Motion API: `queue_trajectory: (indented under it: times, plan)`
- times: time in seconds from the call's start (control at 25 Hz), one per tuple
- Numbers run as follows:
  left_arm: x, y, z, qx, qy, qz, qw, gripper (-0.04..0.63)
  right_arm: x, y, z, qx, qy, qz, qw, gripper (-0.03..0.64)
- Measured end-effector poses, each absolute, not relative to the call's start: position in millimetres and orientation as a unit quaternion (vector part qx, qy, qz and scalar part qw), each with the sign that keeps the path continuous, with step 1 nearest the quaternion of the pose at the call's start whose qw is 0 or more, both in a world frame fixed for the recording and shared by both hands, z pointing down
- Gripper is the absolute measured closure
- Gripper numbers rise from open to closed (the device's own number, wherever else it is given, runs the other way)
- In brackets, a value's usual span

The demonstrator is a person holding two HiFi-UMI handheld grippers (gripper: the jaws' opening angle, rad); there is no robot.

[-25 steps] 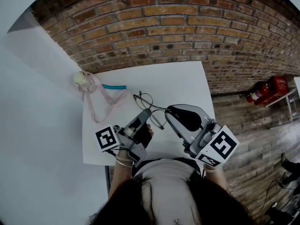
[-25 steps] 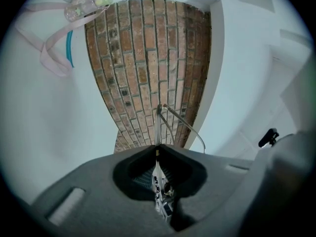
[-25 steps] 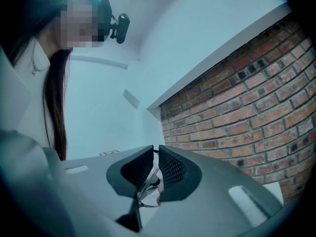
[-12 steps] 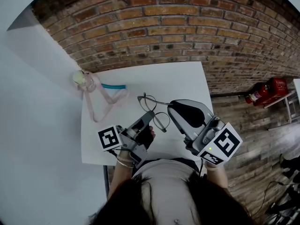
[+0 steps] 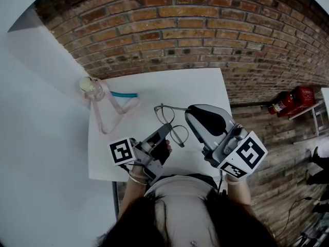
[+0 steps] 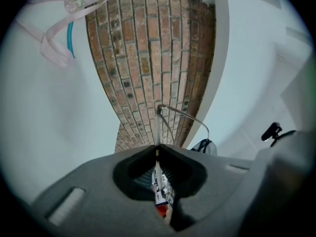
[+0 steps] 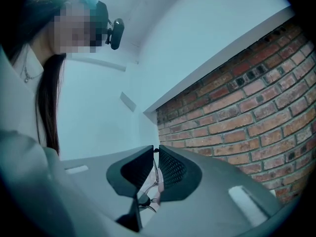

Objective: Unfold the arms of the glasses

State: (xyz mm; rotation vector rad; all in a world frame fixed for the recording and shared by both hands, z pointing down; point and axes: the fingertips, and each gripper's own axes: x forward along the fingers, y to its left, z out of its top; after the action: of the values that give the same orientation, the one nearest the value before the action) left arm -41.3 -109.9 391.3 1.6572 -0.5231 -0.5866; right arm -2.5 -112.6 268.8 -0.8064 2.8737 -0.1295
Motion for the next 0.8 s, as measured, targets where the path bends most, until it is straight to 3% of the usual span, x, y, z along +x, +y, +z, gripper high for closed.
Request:
queue_trajectory:
  times: [0.8]
  plan:
    - [-21.5, -98.1, 396.1, 0.729, -0.193, -0.220, 0.619, 0.572, -0.1, -131.4, 253.9, -0.287, 0.953, -0.035, 0.088, 0.574]
